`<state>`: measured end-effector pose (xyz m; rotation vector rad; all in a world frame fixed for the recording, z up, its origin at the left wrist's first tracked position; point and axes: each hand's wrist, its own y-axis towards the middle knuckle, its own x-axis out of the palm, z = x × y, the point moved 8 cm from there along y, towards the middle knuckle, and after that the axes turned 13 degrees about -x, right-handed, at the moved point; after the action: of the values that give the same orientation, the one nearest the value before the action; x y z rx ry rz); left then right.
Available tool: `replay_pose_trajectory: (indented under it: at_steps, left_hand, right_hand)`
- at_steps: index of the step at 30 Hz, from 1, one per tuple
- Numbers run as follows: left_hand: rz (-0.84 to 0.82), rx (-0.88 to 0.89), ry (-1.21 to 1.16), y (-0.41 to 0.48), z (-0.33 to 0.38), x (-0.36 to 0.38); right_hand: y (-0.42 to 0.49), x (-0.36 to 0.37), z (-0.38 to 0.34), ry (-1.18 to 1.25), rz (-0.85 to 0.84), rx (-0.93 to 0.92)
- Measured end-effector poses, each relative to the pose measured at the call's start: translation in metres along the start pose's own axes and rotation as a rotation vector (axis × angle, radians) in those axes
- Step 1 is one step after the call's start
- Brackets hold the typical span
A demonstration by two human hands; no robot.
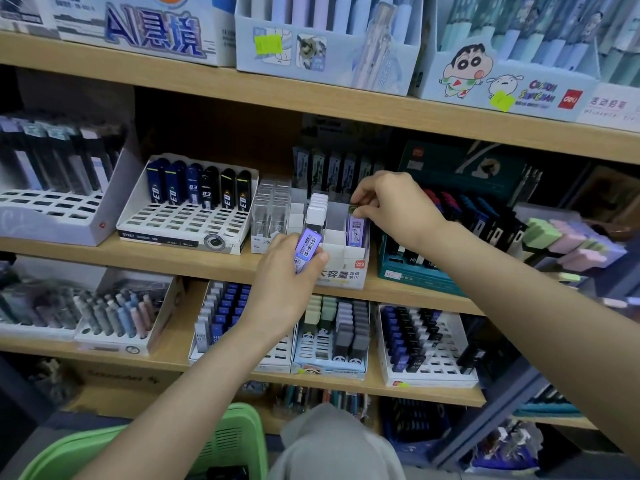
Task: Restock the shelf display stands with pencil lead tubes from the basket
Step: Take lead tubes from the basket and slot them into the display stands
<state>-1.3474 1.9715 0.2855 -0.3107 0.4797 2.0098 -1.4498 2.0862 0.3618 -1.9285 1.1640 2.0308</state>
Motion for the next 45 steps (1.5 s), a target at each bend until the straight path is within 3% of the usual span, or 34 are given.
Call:
replay_pose_trajectory:
  at_steps: [7,21,29,34,36,39,41,45]
  left_hand:
    - [-0.006,-0.004,-0.006,-0.002,0.001,0.0]
    - [-0.063,-0.1,-0.064,-0.001,-0.001,0.002]
    - [-0.138,-0.246,-0.258,-0.007,-0.001,0.003]
    - [-0.118,-0.281,-0.304,-0.006,-0.003,0.0]
    - [-0.111,-0.235,-0.308,-0.006,0.002,-0.003]
    - [-0.124,-0.131,-0.292,-0.008,0.011,-0.005]
    - [-0.126,-0.093,-0.296,-0.01,0.015,-0.005]
    - [-0.049,-0.142,-0.346,-0.01,0.014,-0.01]
  right_hand:
    - [-0.006,0.009,-0.017,-0.277,-0.144,-0.157]
    - [-0.013,0.008,-0.018,-0.378,-0.097,-0.145]
    - [-0.018,0.009,-0.016,-0.448,-0.053,-0.165]
    - [-0.026,0.001,-0.033,-0.433,0.046,-0.277]
    - [-0.03,-0.002,-0.039,-0.295,0.07,-0.259]
    - [-0.038,-0.002,-0.039,0.269,0.082,-0.059]
    - [-0.043,0.006,-0.044,0.501,0.02,0.025]
    - [-0.05,0.014,-0.046,0.611,-0.113,0.043]
